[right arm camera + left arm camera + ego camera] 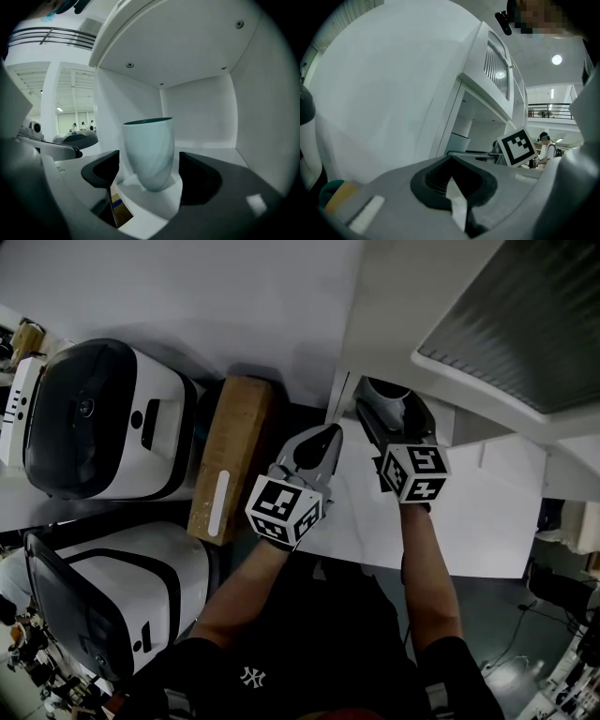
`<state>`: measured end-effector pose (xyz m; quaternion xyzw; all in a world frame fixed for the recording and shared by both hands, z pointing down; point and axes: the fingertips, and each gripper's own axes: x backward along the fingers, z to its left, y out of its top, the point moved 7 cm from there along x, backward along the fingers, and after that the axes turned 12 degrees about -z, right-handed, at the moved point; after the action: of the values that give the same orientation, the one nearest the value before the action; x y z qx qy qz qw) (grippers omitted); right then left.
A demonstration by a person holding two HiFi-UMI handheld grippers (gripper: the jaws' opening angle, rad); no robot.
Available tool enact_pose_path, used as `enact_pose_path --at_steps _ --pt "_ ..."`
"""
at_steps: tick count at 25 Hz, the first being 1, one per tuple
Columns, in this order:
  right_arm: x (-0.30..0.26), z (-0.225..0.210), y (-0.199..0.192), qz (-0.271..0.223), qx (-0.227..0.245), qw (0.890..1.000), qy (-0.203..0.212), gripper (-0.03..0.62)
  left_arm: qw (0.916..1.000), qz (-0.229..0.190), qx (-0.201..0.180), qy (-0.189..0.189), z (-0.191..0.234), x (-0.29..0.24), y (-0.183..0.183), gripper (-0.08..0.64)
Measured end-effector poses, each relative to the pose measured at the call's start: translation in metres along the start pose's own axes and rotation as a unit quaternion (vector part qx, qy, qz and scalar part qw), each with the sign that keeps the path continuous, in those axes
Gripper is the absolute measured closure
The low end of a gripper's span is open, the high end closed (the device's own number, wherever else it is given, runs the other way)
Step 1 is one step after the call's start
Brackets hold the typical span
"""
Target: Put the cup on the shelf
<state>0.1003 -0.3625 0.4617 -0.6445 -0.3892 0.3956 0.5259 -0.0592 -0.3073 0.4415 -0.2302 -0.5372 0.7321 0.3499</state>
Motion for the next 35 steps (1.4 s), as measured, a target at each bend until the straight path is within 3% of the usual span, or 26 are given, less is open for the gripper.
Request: enact_pose_path --at_steps 8,15,21,29,35 --pt "0.042 0.005 -0.006 0.004 -0.041 0.999 -0.011 0.218 1.0 0.007 0.004 -0.003 -0.012 0.007 0.001 0.56" --pt "0.08 0.023 0.006 -0.016 -0.072 0.997 -0.001 0.363 0.9998 0.01 0.007 -0.017 -0.034 0.013 0.004 0.558" --pt "0.108 0.044 0.015 -0.024 -0.064 0.998 0.005 0.412 0.9993 0.016 0.002 -0.034 -0.052 0.023 0.008 0.558" --pt "0.136 0.074 0.034 -0.047 -0.059 0.997 0.01 0.563 0.9988 0.009 -0.008 -0.047 -0.069 0.04 0.029 0.56" --pt "0.146 0.093 0.051 -0.061 -0.051 0.997 0.021 0.569 0.9983 -0.004 -0.017 -0.055 -0.078 0.054 0.049 0.558"
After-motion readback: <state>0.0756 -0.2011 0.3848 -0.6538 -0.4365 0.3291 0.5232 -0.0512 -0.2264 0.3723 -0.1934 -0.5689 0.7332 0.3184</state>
